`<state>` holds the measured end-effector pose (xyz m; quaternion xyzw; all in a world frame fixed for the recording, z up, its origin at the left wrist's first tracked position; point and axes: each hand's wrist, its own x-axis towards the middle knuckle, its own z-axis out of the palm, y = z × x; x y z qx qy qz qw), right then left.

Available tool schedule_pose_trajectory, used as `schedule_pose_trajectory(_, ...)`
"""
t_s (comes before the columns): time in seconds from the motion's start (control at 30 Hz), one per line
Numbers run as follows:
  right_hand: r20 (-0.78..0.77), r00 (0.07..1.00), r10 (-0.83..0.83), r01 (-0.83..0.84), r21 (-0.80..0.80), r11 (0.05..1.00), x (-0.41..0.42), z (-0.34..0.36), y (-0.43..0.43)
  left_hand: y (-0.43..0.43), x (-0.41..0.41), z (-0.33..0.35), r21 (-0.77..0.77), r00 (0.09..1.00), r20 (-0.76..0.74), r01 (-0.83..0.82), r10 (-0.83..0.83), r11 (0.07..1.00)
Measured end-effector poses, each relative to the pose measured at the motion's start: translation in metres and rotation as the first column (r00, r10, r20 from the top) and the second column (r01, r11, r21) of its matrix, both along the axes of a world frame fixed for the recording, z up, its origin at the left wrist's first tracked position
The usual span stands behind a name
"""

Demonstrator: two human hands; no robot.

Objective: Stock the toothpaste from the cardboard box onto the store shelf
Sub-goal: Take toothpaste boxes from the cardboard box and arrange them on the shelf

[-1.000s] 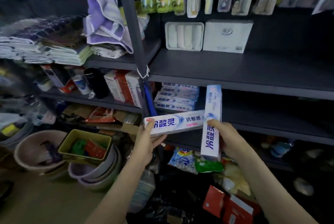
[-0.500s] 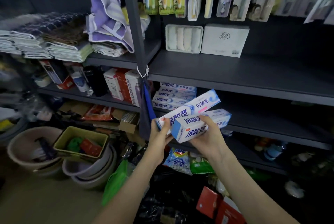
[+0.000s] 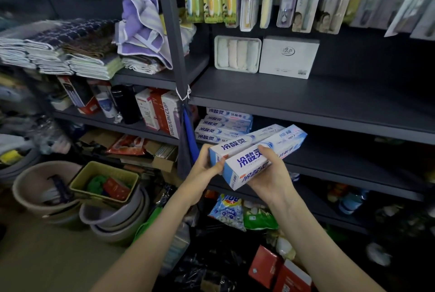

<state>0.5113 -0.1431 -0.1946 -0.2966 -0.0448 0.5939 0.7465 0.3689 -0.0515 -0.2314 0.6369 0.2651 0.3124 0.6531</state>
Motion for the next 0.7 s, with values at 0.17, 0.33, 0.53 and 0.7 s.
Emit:
schedule_pose_trajectory(0.17, 0.023, 0.999, 0.03, -0.027, -0.092, 0.995, 0.009, -0.006, 0.006, 0.009, -0.003, 0.002, 0.111, 0.991, -0.079, 0.119, -0.11, 0.987)
schedule_pose_trajectory(0.33, 0.084, 0.993, 0.086, -0.068, -0.205, 0.976, 0.009, -0.019, 0.015, 0.034, -0.01, 0.021, -0.007, 0.93, -0.243, 0.283, -0.276, 0.959)
schedule_pose_trajectory(0.53, 0.186, 0.973, 0.139, -0.082, -0.288, 0.954, -0.005, -0.029, 0.038, 0.057, 0.025, 0.057, 0.137, 0.558, -0.818, 0.423, -0.139, 0.896)
schedule_pose_trajectory(0.7, 0.095, 0.991, 0.095, -0.076, -0.183, 0.98, -0.011, -0.038, 0.057, 0.065, 0.043, 0.038, 0.081, 0.321, -0.936, 0.593, -0.143, 0.801)
